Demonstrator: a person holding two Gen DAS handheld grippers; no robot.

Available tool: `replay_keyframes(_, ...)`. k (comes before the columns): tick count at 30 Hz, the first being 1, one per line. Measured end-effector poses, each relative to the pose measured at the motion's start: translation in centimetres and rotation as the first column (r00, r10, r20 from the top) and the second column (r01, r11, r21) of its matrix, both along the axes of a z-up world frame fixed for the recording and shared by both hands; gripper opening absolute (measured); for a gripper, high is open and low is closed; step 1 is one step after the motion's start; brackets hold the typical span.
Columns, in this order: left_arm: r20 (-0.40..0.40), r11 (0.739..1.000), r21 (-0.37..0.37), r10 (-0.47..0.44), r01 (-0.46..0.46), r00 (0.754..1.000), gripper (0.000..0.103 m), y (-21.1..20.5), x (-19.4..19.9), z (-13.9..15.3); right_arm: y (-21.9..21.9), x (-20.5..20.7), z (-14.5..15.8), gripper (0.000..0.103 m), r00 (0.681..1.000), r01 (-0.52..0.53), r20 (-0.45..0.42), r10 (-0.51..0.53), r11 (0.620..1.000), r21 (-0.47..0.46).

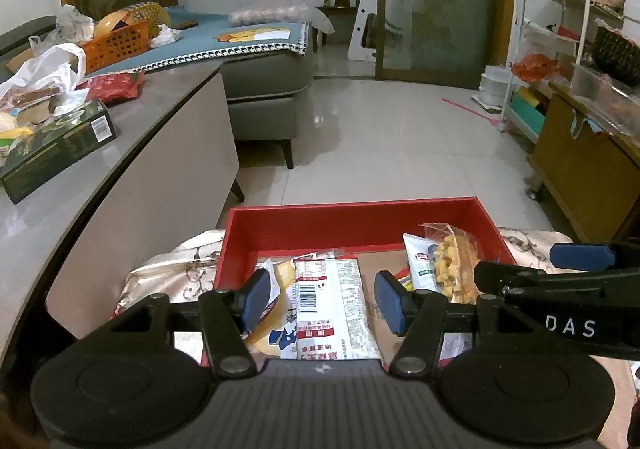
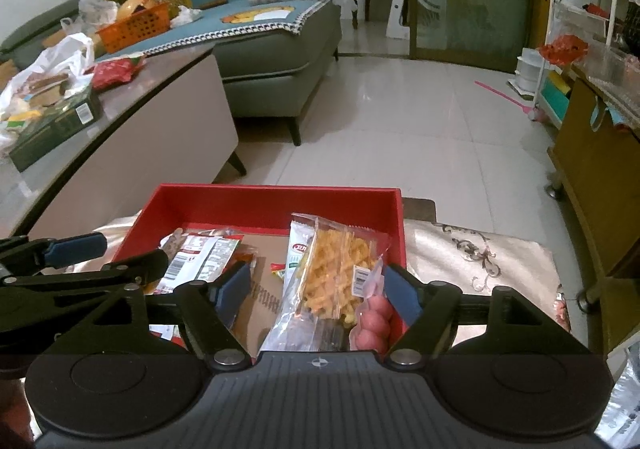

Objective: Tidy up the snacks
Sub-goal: 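Drop the stick pack into the red box while the right tool releases the sausages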

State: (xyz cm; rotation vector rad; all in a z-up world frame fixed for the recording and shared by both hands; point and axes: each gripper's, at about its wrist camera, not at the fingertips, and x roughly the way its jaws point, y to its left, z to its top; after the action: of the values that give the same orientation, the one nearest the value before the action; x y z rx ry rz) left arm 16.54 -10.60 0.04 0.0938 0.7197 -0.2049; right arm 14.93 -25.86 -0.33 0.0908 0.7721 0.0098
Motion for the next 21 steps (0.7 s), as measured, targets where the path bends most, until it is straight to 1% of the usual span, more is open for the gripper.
replay_keyframes(11, 0.005, 1.0, -0.007, -0.01, 0.01, 1.0, 0.051, 0.3, -1.2, 0.2, 0.5, -1.3, 0.5, 0.081, 1.0, -0.003, 0.013, 0.003, 1.0, -0.028)
replay_keyframes(15, 0.005, 1.0, -0.009, -0.014, 0.014, 1.0, 0.052, 0.4, -1.6, 0.1, 0.7, -1.7, 0.6, 0.083, 1.0, 0.0, 0.017, 0.001, 0.998, -0.059)
replay_keyframes(18, 0.002, 1.0, -0.01, -0.012, 0.012, 1.0, 0.053, 0.5, -1.7, 0.1, 0.8, -1.9, 0.7, 0.083, 1.0, -0.001, 0.017, 0.002, 0.998, -0.067)
replay_keyframes(21, 0.004, 1.0, -0.01, -0.007, 0.007, 1.0, 0.058, 0.5, -1.7, 0.1, 0.8, -2.1, 0.6, 0.084, 1.0, -0.002, 0.016, 0.003, 0.997, -0.078)
